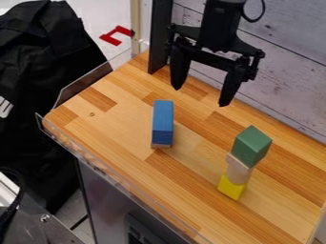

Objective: Put the green cube on top of the blue rectangle

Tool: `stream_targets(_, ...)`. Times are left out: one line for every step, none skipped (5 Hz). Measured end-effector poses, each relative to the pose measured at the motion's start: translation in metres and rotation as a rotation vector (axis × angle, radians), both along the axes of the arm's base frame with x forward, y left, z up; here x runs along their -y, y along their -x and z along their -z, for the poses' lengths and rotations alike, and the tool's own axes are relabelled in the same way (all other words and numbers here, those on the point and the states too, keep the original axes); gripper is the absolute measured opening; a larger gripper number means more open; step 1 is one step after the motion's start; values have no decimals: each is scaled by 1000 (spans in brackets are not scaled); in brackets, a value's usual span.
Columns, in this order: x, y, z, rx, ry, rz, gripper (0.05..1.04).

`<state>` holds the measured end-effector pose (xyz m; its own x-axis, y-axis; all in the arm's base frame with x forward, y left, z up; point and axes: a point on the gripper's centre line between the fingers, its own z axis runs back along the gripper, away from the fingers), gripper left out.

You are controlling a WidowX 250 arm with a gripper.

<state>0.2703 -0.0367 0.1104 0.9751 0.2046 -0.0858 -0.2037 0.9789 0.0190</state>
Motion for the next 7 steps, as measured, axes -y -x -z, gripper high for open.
stream_targets(0,3,7,-29,-1,-1,1001)
stream_targets(5,0,7,-12,9,20,1001)
stream_targets(13,-1,5,8,32,41,1001)
stream_targets(16,-3,-5,63,30,64,1001)
stream_targets(28,0,-8,78,35,133,1001)
stream_targets(38,6,-9,53,39,227,1001)
stream_targets(48,9,-9,44,49,287,1001)
